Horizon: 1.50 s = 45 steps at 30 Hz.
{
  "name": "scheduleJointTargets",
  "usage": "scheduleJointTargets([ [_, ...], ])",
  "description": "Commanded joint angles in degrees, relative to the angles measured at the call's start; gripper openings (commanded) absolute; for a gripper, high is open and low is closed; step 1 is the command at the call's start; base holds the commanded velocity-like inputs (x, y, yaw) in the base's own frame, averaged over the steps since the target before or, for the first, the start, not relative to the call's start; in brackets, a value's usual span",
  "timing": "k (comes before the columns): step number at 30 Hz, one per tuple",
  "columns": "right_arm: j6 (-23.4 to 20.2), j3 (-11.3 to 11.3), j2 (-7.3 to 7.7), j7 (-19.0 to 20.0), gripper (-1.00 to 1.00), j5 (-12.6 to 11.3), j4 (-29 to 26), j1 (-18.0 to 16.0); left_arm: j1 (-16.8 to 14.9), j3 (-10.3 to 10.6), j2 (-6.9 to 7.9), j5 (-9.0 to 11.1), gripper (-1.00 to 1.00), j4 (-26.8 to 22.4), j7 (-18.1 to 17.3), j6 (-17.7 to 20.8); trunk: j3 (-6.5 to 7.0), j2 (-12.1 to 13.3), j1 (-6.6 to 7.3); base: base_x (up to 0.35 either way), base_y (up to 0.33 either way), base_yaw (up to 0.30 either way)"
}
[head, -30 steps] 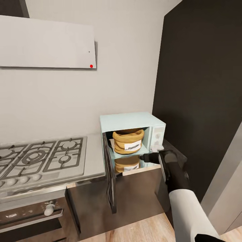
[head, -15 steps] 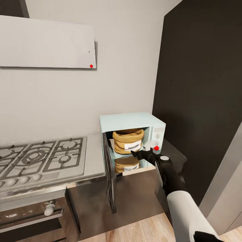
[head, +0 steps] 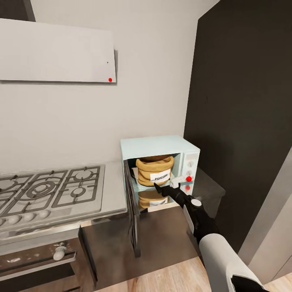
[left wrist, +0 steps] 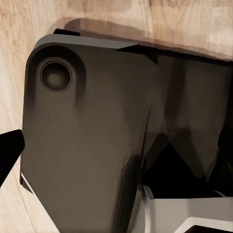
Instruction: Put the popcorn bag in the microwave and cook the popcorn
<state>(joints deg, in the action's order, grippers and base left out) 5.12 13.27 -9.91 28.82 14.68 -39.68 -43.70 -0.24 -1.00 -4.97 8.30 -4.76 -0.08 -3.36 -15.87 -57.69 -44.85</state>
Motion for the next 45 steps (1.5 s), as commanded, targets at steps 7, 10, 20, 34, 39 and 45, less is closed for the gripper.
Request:
scheduleJointTargets([
  [7,0.59,0.53,-0.09,0.35,1.0,0.55,0.14,-0.07,-0.02,-0.06,0.04,0.4,1.0,0.02,-0.01,-0.15,-0.07,-0.05,-0.01,0.227,0.0,0.0],
  [10,0.66,0.48,-0.09,0.28,1.0,0.51,0.21,-0.07,-0.02,-0.06,0.04,0.4,1.0,0.02,-0.01,-0.15,-0.07,-0.05,-0.01,0.28,0.0,0.0],
  [20,0.62,0.41,-0.09,0.3,1.0,0.43,0.21,-0.07,-0.02,-0.06,0.0,0.4,1.0,0.02,0.06,-0.15,-0.07,-0.05,-0.01,0.088,0.0,0.0],
  [34,0.69,0.36,-0.09,0.34,1.0,0.79,0.24,-0.07,-0.02,-0.06,0.04,0.4,1.0,0.02,0.02,-0.15,-0.07,-0.05,-0.01,0.122,0.0,0.0],
  [39,0.69,0.36,-0.09,0.36,1.0,0.84,0.32,-0.07,-0.02,-0.06,0.04,0.4,1.0,0.02,0.0,-0.15,-0.07,-0.05,-0.01,0.159,0.0,0.0],
  [45,0.72,0.17,-0.09,0.92,1.0,0.92,2.18,-0.07,-0.02,-0.06,0.04,0.4,1.0,0.02,0.03,-0.15,-0.07,-0.05,-0.01,0.051,0.0,0.0],
])
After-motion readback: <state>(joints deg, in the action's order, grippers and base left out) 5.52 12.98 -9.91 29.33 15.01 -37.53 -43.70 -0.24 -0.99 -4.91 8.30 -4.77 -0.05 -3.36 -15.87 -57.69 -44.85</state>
